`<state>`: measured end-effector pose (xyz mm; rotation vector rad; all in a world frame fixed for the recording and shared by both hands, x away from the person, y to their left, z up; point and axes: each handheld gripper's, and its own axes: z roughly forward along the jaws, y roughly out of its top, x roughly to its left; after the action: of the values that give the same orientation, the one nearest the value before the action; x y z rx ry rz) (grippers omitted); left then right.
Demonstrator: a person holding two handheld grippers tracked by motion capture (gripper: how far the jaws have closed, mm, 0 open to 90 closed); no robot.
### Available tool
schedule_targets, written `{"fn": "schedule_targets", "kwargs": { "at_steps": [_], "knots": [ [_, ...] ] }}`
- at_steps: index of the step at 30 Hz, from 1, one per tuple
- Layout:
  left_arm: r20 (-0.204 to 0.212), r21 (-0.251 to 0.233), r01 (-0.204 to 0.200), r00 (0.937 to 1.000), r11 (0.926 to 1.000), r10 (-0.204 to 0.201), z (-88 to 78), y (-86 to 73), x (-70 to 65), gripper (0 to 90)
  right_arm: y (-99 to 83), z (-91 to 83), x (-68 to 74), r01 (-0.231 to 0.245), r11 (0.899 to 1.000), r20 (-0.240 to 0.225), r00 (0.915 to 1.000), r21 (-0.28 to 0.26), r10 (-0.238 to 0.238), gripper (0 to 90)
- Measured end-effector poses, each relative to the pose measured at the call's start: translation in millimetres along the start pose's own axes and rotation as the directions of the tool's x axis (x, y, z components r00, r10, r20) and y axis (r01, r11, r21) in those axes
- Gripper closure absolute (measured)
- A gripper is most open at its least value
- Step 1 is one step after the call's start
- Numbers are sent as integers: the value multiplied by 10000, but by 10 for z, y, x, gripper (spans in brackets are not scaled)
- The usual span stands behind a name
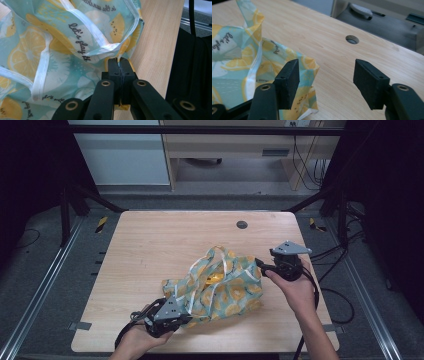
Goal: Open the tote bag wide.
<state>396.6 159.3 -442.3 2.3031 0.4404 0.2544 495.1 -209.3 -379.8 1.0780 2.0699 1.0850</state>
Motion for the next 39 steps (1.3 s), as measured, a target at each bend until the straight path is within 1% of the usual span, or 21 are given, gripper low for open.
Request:
{"fn": "schedule_targets", "kwargs": {
  "at_steps": [1,4,5,10,13,15,16,18,19,20,21,22,26,27,28,29,30,32,33,36,39],
  "knots": [
    [-22,-85,107,9999,9999,-107,1,-12,2,900,49,56,-10,438,9988,-311,9986,231,-431,405],
    [-106,-163,203,9997,9997,-205,-10,-45,24,900,100,112,-14,609,9974,-655,9961,387,-583,408],
    [-187,-196,245,9995,9995,-249,-24,-65,41,900,149,172,-10,899,9946,-938,9920,527,-847,407],
    [-316,-221,277,9991,9994,-284,-53,-109,81,900,217,301,-4,1231,9894,-1589,9812,776,-1096,376],
    [-460,-226,321,9984,9992,-331,-71,-129,111,900,272,402,38,1927,9763,-2051,9640,989,-1695,332],
    [-524,-240,331,9980,9992,-343,-80,-133,133,900,286,424,51,2096,9720,-2170,9589,1064,-1830,323],
    [-531,-257,364,9979,9990,-378,-83,-134,140,900,307,472,81,2448,9626,-2343,9485,1160,-2130,316],
    [-585,-300,355,9976,9989,-372,-91,-138,153,900,311,497,92,2561,9590,-2470,9436,1215,-2207,316],
    [-616,-340,377,9973,9987,-398,-103,-142,163,900,303,556,110,2761,9512,-2757,9331,1374,-2310,323],
    [-616,-340,377,9973,9987,-398,-103,-142,163,900,303,556,110,2761,9512,-2757,9331,1374,-2310,323],
    [-684,-402,395,9968,9984,-422,-114,-145,171,900,280,608,134,2838,9472,-3025,9251,1493,-2295,335],
    [-684,-402,395,9968,9984,-422,-114,-145,171,900,280,608,134,2838,9472,-3025,9251,1493,-2295,335],
    [-812,-546,381,9958,9978,-425,-134,-136,186,900,246,656,198,3206,9352,-3524,9012,1506,-2522,474],
    [-888,-710,358,9952,9968,-421,-149,-127,190,900,244,658,235,3354,9313,-3752,8889,1422,-2628,547],
    [-888,-710,358,9952,9968,-421,-149,-127,190,900,244,658,235,3354,9313,-3752,8889,1422,-2628,547],
    [-977,-853,339,9943,9958,-422,-170,-118,193,900,246,657,258,3468,9271,-3887,8809,1421,-2700,630],
    [-977,-853,339,9943,9958,-422,-170,-118,193,900,246,657,258,3468,9271,-3887,8809,1421,-2700,630],
    [-1064,-972,327,9934,9947,-431,-193,-111,195,900,245,666,262,3489,9260,-3941,8786,1441,-2697,696],
    [-1107,-1099,298,9930,9935,-420,-212,-108,197,900,243,672,250,3529,9241,-3953,8773,1467,-2723,776],
    [-1151,-1224,252,9926,9922,-394,-229,-108,195,900,237,676,237,3457,9271,-3996,8776,1449,-2648,837],
    [-1257,-1445,98,9917,9895,-282,-263,-102,183,900,226,665,217,3291,9330,-3950,8840,1458,-2501,900]
  ]
}}
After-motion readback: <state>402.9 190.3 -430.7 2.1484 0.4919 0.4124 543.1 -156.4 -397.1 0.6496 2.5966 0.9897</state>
